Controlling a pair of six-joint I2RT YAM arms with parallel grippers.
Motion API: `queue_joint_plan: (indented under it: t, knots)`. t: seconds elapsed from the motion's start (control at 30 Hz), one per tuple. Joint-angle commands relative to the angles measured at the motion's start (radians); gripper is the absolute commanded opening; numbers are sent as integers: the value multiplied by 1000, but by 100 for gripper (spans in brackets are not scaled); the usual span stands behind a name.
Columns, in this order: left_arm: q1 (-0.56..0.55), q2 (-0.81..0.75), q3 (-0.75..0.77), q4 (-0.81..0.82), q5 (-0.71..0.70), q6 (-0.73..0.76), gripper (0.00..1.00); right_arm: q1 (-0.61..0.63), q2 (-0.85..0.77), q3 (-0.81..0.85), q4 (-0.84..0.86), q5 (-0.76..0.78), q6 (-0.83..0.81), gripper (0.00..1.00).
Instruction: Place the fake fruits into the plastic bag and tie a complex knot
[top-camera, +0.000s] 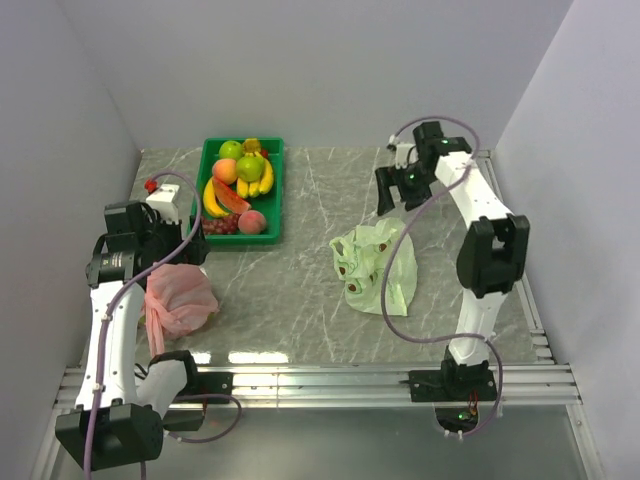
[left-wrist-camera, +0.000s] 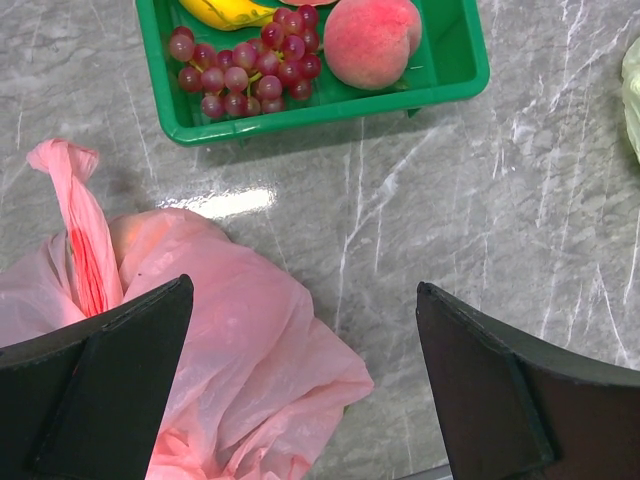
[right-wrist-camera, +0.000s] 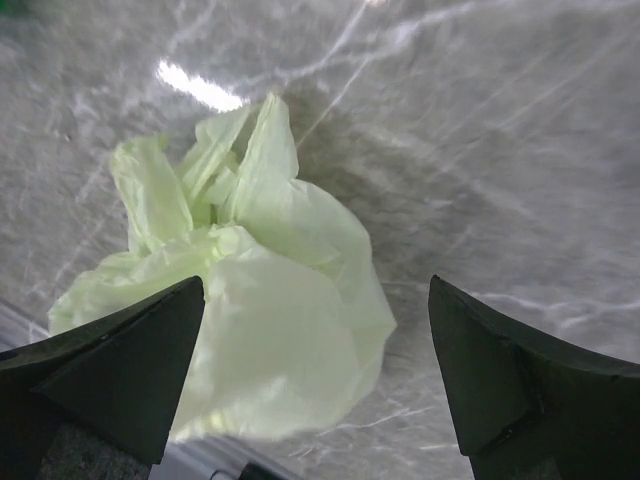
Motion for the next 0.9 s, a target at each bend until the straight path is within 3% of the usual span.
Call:
queue_joint_plan:
  t: [0.0, 0.23, 0.33, 0.37, 0.43, 0.47, 0.7, 0.87]
  knots:
    - [0, -18, -2, 9, -11, -18, 99, 21, 77, 36, -122, -18, -3, 100]
    - [-1, -6, -12, 29, -10, -28, 99, 50, 178, -25, -234, -135, -67, 98]
    - [0, 5, -2, 31, -5, -33, 99, 48, 230, -36, -298, -249, -106, 69]
    - [-1, 11, 1, 31, -2, -31, 99, 50, 238, -36, -311, -282, -115, 47]
    - [0, 17, 14, 26, 1, -31, 99, 50, 230, -28, -331, -381, -132, 23]
    - [-1, 20, 18, 26, 4, -30, 99, 47, 212, -7, -334, -406, -132, 0]
    - [0, 40, 70, 23, 45, -16, 99, 24, -3, 69, -185, -489, -51, 0]
    - [0, 35, 124, 64, 108, -4, 99, 21, -274, -23, 132, -417, 55, 0]
